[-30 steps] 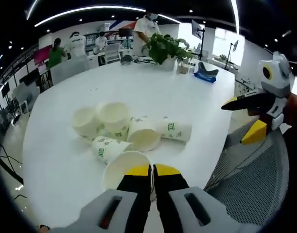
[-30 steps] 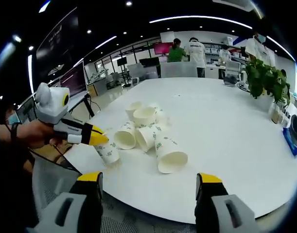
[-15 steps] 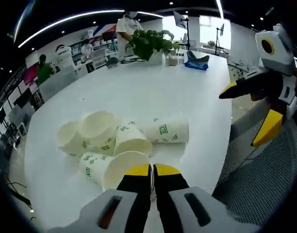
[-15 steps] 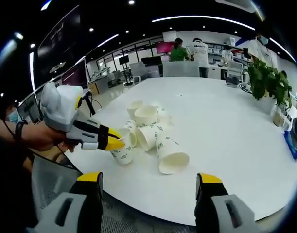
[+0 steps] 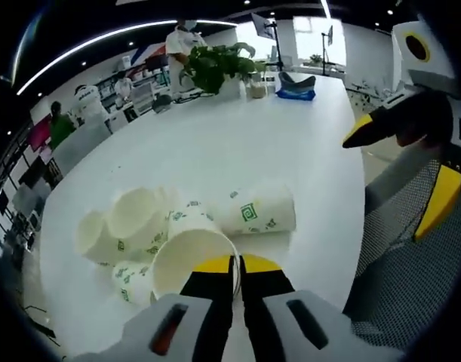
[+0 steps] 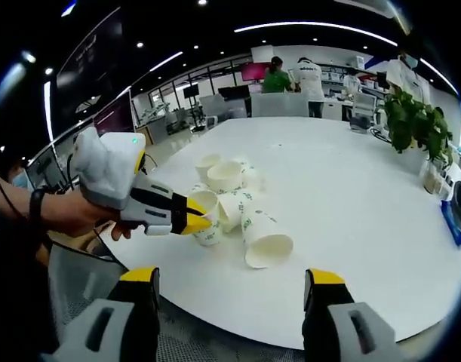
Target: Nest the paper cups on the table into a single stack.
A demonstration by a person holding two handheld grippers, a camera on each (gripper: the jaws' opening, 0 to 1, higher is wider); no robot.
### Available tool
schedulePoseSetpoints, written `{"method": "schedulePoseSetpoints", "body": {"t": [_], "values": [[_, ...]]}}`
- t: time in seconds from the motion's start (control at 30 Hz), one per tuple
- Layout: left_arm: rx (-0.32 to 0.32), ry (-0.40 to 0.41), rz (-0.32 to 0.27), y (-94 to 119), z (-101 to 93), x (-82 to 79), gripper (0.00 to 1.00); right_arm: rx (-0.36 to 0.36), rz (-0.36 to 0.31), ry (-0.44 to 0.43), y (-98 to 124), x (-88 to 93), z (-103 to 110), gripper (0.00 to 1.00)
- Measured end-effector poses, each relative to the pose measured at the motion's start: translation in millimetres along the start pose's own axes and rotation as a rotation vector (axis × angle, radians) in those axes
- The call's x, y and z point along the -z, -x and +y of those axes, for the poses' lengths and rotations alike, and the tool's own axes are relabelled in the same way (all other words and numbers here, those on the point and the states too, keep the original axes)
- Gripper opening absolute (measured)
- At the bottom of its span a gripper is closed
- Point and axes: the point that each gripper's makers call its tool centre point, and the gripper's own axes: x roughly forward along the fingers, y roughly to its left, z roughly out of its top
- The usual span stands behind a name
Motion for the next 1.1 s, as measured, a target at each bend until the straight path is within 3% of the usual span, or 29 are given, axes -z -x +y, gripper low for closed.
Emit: {"method": "schedulePoseSetpoints", "body": {"t": [0.3,0.43,0.87,1.1], "values": [[-0.022,0.008,0.007,-7.8,11.2,4.0,0.03,0.0,0.003,0.001,-2.0,2.0,-2.3,0.79],[-0.027,0.017,0.007,-6.6,13.2,6.4,0.12,0.0,0.004,0.003,-2.0,2.1,-2.3,0.79],[-0.015,0.119,-0.079,22.8,7.3,-6.3,0.31,-0.013,0.003,0.013,-7.6,-0.1,0.0,0.79],[0.011,0.17,-0.101,37.2,8.1,-6.8,0.57,-0.017,0.001,0.019,-8.7,-0.8,0.7,0.79]]}}
